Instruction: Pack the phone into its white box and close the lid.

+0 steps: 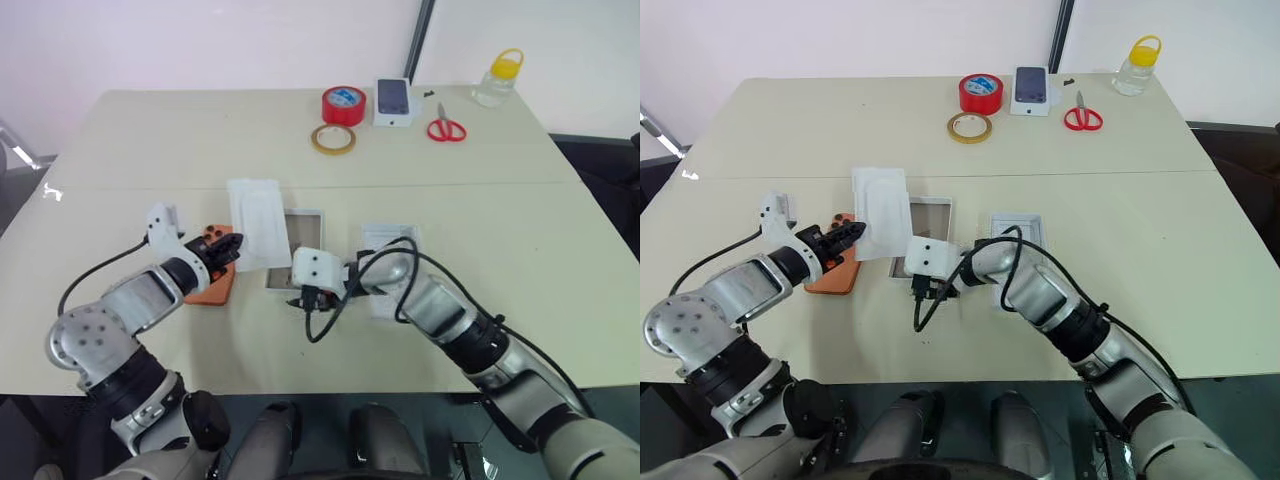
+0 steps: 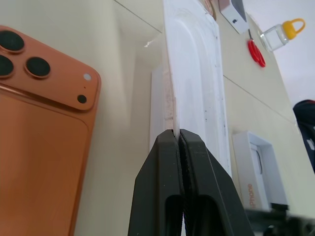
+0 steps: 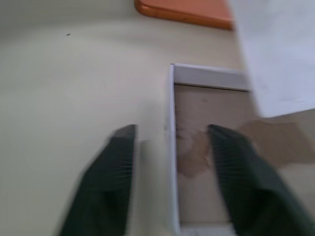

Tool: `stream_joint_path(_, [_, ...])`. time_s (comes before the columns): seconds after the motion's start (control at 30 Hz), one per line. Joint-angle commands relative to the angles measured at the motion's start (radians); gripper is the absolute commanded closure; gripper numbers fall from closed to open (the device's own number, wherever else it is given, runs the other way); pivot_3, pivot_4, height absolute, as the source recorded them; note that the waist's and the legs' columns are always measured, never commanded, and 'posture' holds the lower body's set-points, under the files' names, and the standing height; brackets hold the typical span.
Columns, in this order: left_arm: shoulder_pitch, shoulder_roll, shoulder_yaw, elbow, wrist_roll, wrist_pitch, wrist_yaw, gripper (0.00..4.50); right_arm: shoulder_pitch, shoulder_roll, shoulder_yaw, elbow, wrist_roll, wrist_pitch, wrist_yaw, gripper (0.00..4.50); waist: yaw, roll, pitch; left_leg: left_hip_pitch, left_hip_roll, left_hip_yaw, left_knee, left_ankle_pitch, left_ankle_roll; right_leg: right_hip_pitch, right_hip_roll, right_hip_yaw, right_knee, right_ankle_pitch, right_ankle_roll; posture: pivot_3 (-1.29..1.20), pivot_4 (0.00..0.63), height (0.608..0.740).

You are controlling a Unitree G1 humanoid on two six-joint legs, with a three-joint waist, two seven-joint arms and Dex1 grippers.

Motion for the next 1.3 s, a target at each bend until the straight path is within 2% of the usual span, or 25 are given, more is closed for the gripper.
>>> stream_joint_path(0.03, [0.012, 0.008, -0.020, -0.023, -0.060, 0.009, 0.016, 4.50, 0.014, -0.057, -0.085, -0.131, 0.050, 0.032, 0.041, 0.53, 0.000, 0.000, 0.000, 0.000, 0.000, 0.000, 0.000, 0.000, 0.000, 0.000, 0.000, 0.000, 0.000, 0.000, 0.000, 0.00, 0.150, 0.740])
stream_joint_path(0.23, [0.024, 0.033, -0.102, 0.032, -0.081, 0.009, 0.031, 4.50, 0.079, -0.173, -0.189, -0.219, 0.098, 0.045, 0.071, 0.53, 0.003, 0.000, 0.000, 0.000, 0.000, 0.000, 0.000, 0.000, 0.000, 0.000, 0.000, 0.000, 0.000, 0.000, 0.000, 0.00, 0.150, 0.740])
stream_joint_path(0.47, [-0.004, 0.051, -0.193, 0.124, -0.056, 0.009, 0.029, 4.50, 0.090, -0.172, -0.222, -0.240, 0.119, 0.070, 0.044, 0.53, 0.005, 0.000, 0.000, 0.000, 0.000, 0.000, -0.001, 0.000, 0.000, 0.000, 0.000, 0.001, 0.000, 0.000, 0.000, 0.00, 0.150, 0.740])
stream_joint_path(0.73, [-0.011, 0.066, -0.215, 0.148, -0.053, 0.009, 0.015, 4.50, 0.091, -0.170, -0.221, -0.239, 0.118, 0.071, 0.017, 0.53, 0.005, 0.000, 0.000, 0.000, 0.000, 0.000, -0.001, 0.000, 0.000, 0.000, 0.000, 0.001, 0.000, 0.000, 0.000, 0.00, 0.150, 0.740])
stream_joint_path(0.83, [-0.025, 0.054, -0.198, 0.145, -0.054, 0.008, 0.014, 3.60, 0.095, -0.168, -0.210, -0.235, 0.112, 0.066, 0.009, 0.48, 0.006, 0.000, 0.000, 0.000, 0.000, 0.000, -0.001, 0.000, 0.000, 0.000, 0.000, 0.001, 0.000, 0.000, 0.000, 0.00, 0.150, 0.740])
stream_joint_path(0.97, [-0.046, 0.030, -0.158, 0.137, -0.074, 0.001, 0.012, 1.71, 0.087, -0.161, -0.203, -0.216, 0.106, 0.062, 0.000, 0.48, 0.005, 0.000, 0.000, 0.000, 0.000, 0.000, -0.001, 0.000, 0.000, 0.000, 0.000, 0.001, 0.000, 0.000, 0.000, 0.00, 0.150, 0.740])
stream_joint_path(1.17, [-0.061, 0.017, -0.115, 0.109, -0.103, 0.008, 0.011, 1.71, 0.052, -0.120, -0.212, -0.158, 0.103, 0.081, -0.038, 0.48, 0.005, 0.000, 0.000, 0.000, 0.000, 0.000, -0.001, 0.000, 0.000, 0.000, 0.000, 0.001, 0.000, 0.000, 0.000, 0.00, 0.150, 0.740])
stream_joint_path(1.27, [-0.052, 0.029, -0.105, 0.088, -0.114, 0.007, 0.008, 1.68, 0.030, -0.091, -0.216, -0.121, 0.105, 0.106, -0.064, 1.25, 0.005, 0.000, 0.000, 0.000, 0.000, 0.000, -0.001, 0.000, 0.000, 0.000, 0.000, 0.001, 0.000, 0.000, 0.000, 0.00, 0.150, 0.740])
stream_joint_path(1.3, [-0.045, 0.039, -0.102, 0.077, -0.113, 0.003, 0.004, 1.68, 0.020, -0.075, -0.218, -0.104, 0.103, 0.122, -0.080, 1.72, 0.003, 0.000, 0.000, 0.000, 0.000, 0.001, -0.001, 0.000, 0.000, -0.001, 0.000, 0.001, 0.000, 0.000, 0.000, 0.00, 0.150, 0.740])
